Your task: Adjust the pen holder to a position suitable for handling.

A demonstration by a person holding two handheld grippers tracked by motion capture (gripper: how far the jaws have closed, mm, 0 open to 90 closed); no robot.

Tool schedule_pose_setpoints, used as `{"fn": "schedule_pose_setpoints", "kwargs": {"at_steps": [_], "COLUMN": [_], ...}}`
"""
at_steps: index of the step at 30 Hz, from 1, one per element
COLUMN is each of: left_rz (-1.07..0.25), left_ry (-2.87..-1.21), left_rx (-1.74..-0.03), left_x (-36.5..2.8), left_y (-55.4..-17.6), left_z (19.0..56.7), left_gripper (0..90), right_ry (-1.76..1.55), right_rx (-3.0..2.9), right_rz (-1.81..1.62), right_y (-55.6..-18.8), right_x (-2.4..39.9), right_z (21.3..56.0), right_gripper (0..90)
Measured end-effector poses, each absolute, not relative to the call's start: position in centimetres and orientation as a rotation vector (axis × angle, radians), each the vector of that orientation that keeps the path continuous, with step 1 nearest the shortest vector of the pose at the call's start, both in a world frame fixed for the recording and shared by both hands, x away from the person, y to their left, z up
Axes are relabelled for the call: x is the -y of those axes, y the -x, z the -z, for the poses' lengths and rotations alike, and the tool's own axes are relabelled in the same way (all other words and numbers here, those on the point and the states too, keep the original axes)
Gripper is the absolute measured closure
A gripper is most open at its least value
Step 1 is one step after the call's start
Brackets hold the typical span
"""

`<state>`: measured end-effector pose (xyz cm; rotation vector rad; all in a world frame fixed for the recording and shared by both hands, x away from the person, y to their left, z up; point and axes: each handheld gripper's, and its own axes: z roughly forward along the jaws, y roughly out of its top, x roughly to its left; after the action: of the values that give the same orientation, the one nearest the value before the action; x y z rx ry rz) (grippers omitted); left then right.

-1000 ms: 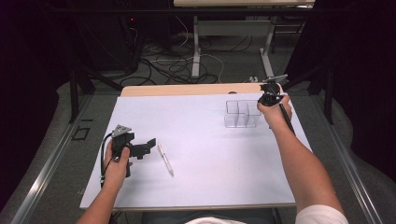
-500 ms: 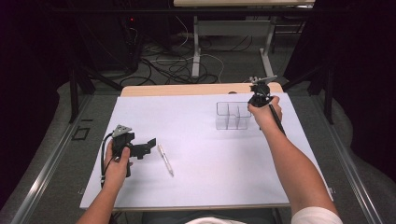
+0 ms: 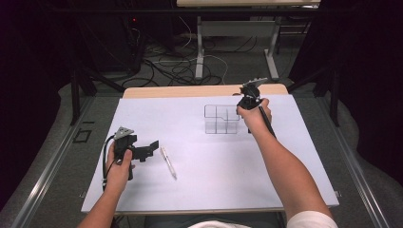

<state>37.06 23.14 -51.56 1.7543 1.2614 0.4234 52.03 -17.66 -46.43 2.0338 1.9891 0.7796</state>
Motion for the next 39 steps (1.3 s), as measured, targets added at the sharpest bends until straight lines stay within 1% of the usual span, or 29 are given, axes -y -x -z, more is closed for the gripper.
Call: {"fn": "schedule_pose_setpoints", "kwargs": {"at_steps": [14, 28, 29, 30, 31, 33, 34, 35, 36, 38, 39], "left_rz": [-0.423, -0.422, -0.417, -0.418, -0.418, -0.417, -0.419, -0.419, -0.419, -0.419, -0.419], "left_ry": [-1.753, -1.754, -1.760, -1.759, -1.759, -1.759, -1.759, -1.758, -1.758, -1.759, -1.759], "left_rx": [-1.261, -1.264, -1.265, -1.266, -1.267, -1.267, -1.267, -1.269, -1.270, -1.267, -1.266], "left_x": [-23.2, -23.2, -23.3, -23.3, -23.3, -23.3, -23.3, -23.3, -23.3, -23.3, -23.3], "left_y": [-37.1, -37.1, -37.0, -37.1, -37.1, -37.1, -37.1, -37.1, -37.1, -37.1, -37.1], "left_z": [51.5, 51.5, 51.5, 51.5, 51.5, 51.5, 51.5, 51.6, 51.6, 51.5, 51.5], "left_gripper": [0.3, 0.4, 0.4, 0.4, 0.4, 0.4, 0.4, 0.4, 0.4, 0.4, 0.4], "right_ry": [-2.012, -2.035, -2.033, -2.018, -1.998, -1.994, -1.960, -1.892, -1.856, -1.817, -1.765], "right_rx": [-2.042, -2.050, -2.050, -2.065, -2.079, -2.067, -2.070, -2.053, -2.056, -2.051, -2.036], "right_rz": [-0.812, -0.853, -0.861, -0.916, -0.900, -0.916, -0.933, -1.007, -1.017, -1.024, -1.090], "right_y": [-52.1, -52.1, -52.1, -52.0, -51.9, -51.8, -51.6, -51.1, -50.9, -50.6, -49.9], "right_x": [14.1, 14.0, 14.1, 14.2, 14.3, 14.2, 14.2, 14.5, 14.6, 14.7, 14.9], "right_z": [46.5, 46.6, 46.6, 46.7, 46.6, 46.5, 46.5, 46.4, 46.3, 46.2, 45.9], "right_gripper": [86.4, 85.0, 83.1, 78.4, 75.8, 74.6, 72.5, 68.2, 66.3, 65.5, 62.9]}}
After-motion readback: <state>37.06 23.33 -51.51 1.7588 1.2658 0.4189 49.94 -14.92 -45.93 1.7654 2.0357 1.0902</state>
